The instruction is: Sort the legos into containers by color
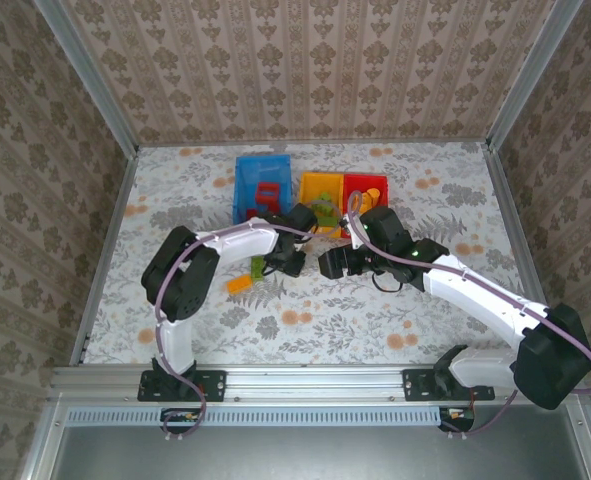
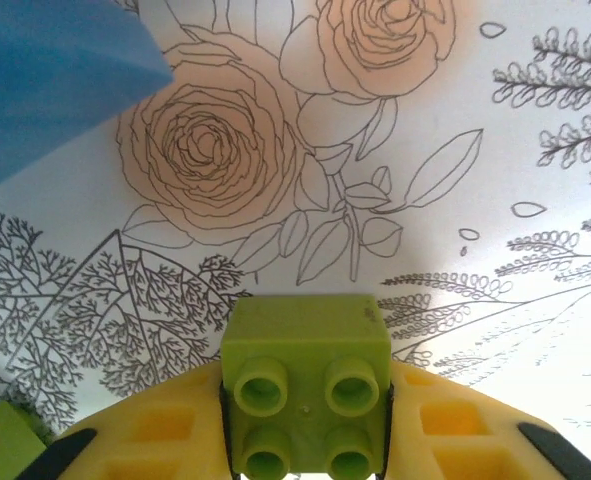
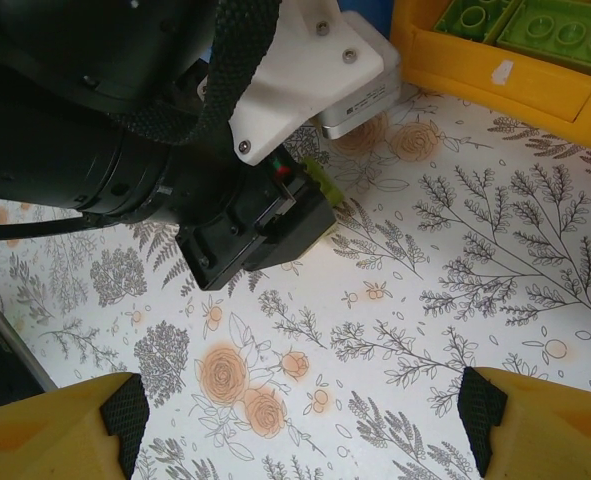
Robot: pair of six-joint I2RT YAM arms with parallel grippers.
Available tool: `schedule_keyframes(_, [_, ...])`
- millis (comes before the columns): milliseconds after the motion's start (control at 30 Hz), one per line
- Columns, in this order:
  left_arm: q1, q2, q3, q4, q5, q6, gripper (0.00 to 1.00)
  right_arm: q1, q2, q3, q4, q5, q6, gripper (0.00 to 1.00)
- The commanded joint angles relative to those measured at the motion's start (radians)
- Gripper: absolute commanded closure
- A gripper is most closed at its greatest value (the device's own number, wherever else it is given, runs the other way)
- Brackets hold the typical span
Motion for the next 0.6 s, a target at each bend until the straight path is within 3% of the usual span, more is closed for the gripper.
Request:
schedule_keyframes(0, [-0.025,-0.051,-0.008,-0.015,-0.012,-0.037,0.75,-0.009,-0.002,0.008,-0.012,-0.013,0.016,0.16])
schedule_keyframes(267, [-0.038,-0.106,0.180,-0.094,-0.014,-0.123,0.77,-0.118,-0.114,-0.033,0.070,-0.013,0.118,0.16])
schedule_keyframes(567, [0.011,0.107,0.590,-0.183,0.019,-0.097,0.77,-0.251,-0.121,-0.024,0.154,-0.063,0.234,0.16])
